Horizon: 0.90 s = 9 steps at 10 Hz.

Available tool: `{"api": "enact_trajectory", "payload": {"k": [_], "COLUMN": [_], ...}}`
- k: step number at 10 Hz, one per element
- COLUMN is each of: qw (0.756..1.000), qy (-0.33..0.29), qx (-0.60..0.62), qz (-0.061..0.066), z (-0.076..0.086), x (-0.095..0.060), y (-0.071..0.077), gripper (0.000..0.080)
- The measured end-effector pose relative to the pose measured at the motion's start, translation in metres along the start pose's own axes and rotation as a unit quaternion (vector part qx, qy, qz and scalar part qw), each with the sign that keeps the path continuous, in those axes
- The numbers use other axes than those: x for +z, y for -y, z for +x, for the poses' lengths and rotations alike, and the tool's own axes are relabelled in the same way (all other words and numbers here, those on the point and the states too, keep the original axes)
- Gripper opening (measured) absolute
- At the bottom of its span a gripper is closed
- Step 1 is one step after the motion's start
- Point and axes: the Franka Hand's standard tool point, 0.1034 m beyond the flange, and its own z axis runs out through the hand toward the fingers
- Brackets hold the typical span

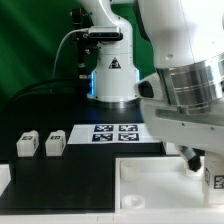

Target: Assemble one leg

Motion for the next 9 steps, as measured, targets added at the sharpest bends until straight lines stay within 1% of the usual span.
{"api": "enact_trajectory", "payload": {"k": [1,2,4,5,6,7,8,9], "qw": [0.992,0.984,0.956,0.934,0.906,0.909,0.909,0.915], "qy": [-0.015,-0.015,-0.011,-0.014,-0.022,-0.024,-0.022,-0.022], "qx": [-0.123,-0.175,-0.29,-0.353,-0.418,-0.412,-0.411,-0.398], "qz": [-0.036,-0.037,-0.04,-0.053,-0.064,-0.061,-0.062,-0.06], "z": [-0.004,-0.007,-0.004,-0.004,-0.002,-0.001,-0.001,-0.002], "x": [-0.002,0.0,0.0,-0.001,-0.007,-0.01,-0.008,-0.007], "y": [-0.001,0.002,-0.001,0.0,0.006,0.011,0.009,0.009], "gripper": [0.0647,0.0647,0.0648,0.0648,0.0648,0.0563,0.0563,0.0426]}}
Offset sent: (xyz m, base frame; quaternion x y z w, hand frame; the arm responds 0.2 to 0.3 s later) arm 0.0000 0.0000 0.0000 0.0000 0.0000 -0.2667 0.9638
